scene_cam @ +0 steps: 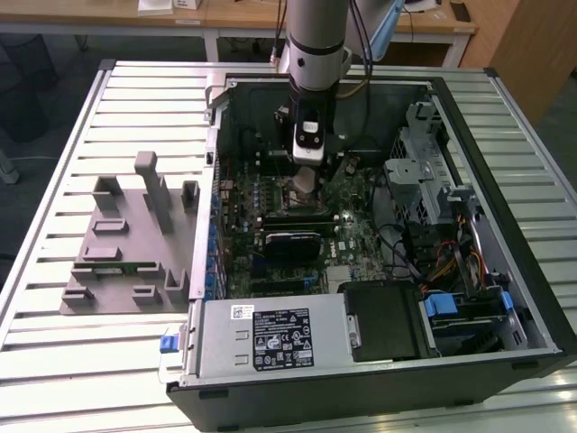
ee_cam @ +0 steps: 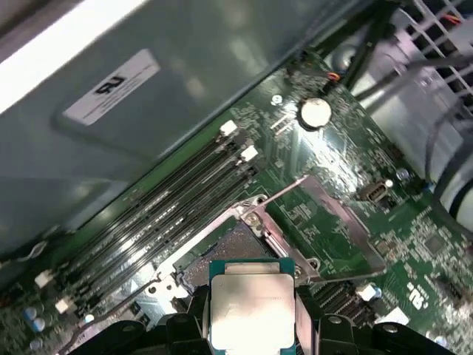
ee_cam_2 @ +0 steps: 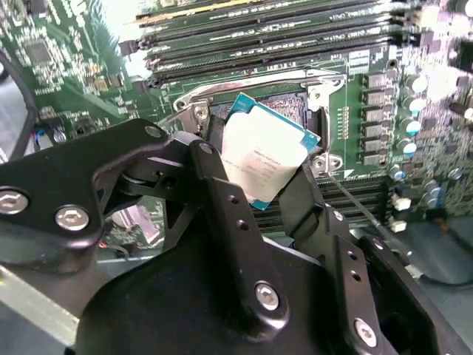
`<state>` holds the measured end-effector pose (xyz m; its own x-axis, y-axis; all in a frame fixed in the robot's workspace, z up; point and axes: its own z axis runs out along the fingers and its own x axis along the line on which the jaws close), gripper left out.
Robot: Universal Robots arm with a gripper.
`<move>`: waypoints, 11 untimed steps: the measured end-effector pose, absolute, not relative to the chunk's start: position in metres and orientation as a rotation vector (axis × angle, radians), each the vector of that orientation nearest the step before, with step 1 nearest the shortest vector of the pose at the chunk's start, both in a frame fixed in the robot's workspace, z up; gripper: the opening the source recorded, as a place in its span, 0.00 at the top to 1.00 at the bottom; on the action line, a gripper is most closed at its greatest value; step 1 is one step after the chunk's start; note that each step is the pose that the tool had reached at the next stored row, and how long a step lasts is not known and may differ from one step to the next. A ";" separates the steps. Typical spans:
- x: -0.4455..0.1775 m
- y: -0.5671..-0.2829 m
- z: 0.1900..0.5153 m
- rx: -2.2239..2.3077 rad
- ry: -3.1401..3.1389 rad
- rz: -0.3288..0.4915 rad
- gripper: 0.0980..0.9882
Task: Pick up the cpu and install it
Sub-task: 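Place the cpu into insertion slot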
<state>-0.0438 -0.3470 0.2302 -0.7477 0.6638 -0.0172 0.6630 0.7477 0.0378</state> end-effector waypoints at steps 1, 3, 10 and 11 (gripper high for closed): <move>-0.044 -0.347 0.230 1.129 2.900 0.045 0.50; -0.044 -0.347 0.230 1.177 2.880 0.044 0.50; -0.044 -0.347 0.230 1.350 2.801 0.041 0.50; -0.044 -0.347 0.230 1.375 2.789 0.041 0.50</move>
<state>-0.0438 -0.3470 0.2300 -0.6084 0.7934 -0.0171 0.7926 0.6086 0.0378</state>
